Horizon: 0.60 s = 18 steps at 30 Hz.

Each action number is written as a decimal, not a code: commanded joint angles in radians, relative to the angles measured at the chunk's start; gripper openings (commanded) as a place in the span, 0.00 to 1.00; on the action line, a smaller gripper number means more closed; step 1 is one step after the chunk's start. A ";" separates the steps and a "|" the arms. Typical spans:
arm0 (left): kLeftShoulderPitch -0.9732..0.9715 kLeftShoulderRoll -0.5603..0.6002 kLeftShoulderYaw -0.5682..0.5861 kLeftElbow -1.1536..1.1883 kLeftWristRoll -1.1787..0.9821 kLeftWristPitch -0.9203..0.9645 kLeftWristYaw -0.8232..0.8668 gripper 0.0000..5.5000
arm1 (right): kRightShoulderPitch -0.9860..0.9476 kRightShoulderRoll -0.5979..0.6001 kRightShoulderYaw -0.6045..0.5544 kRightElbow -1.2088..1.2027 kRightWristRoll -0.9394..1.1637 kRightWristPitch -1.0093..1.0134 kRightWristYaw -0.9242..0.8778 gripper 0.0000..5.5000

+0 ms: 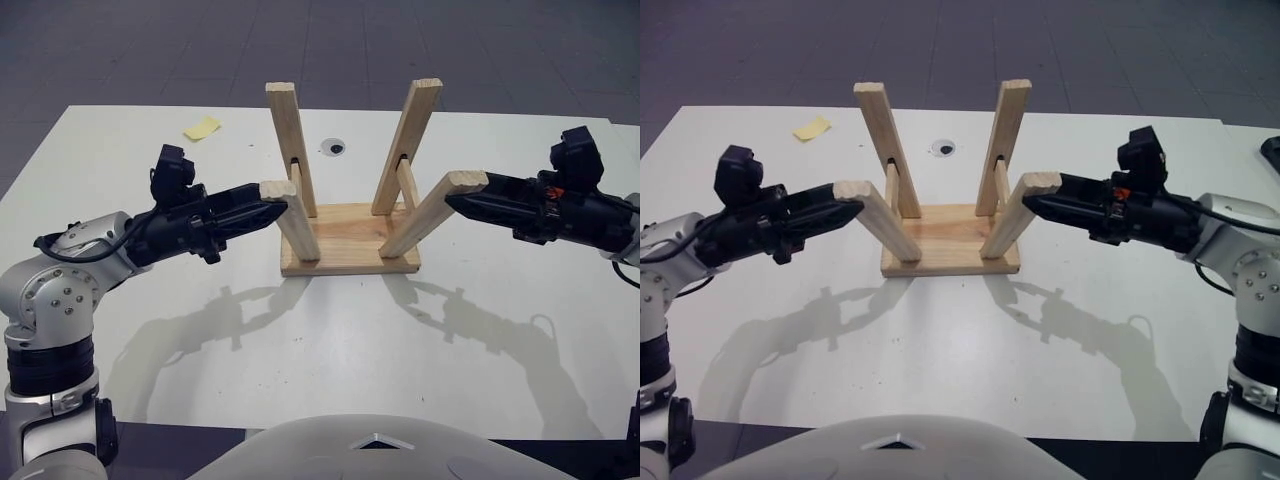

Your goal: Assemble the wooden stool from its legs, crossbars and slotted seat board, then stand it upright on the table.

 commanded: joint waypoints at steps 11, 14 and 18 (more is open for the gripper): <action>-0.360 -0.031 -0.136 0.392 -0.099 0.285 -0.032 0.25 | -0.563 0.236 0.138 0.435 0.216 0.494 -0.471 0.33; -0.446 -0.077 -0.202 0.535 0.011 0.251 -0.064 0.23 | -0.640 0.319 0.139 0.543 0.153 0.528 -0.541 0.33; -0.550 -0.136 -0.256 0.770 0.166 0.159 -0.133 0.19 | -0.719 0.419 0.136 0.709 0.044 0.526 -0.606 0.33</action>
